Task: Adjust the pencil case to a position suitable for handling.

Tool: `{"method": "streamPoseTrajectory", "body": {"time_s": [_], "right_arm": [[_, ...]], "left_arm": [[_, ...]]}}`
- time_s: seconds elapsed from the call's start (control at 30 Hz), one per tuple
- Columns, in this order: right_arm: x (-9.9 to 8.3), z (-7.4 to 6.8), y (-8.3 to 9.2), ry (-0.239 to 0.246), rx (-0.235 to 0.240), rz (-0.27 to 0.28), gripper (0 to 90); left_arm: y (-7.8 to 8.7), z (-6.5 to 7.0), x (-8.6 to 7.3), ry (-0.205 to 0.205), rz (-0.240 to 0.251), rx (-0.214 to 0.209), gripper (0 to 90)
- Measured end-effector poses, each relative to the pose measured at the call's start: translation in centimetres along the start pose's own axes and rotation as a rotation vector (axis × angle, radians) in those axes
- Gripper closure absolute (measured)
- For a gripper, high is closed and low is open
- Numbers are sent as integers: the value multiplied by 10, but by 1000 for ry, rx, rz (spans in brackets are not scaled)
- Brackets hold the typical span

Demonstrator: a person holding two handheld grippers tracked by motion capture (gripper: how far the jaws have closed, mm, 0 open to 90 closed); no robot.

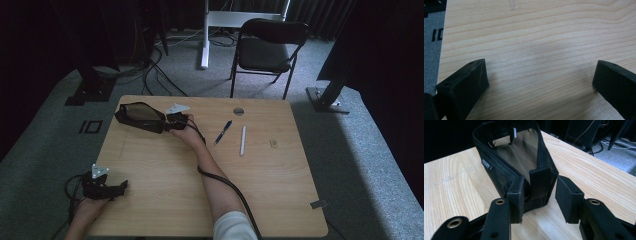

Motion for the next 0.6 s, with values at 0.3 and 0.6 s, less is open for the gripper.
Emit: {"method": "streamPoseTrajectory", "body": {"time_s": [0.3, 0.6], "right_arm": [[-2, 1, 0, -5, -10, -12, 737], [-4, -1, 10, 6, -6, -14, 741]], "left_arm": [[0, 0, 0, -2, -1, -1, 1], [0, 0, 0, -2, 0, -1, 1]]}}
Point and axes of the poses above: each handheld gripper's, and its own axes: y roughly backward along the jaws, x roughly out of its top, z roughly to its right, the point moved 7 cm from there along -y, roughly forward along the jaws, and after that the axes turned 12 degrees about z, right-handed, at the moved point
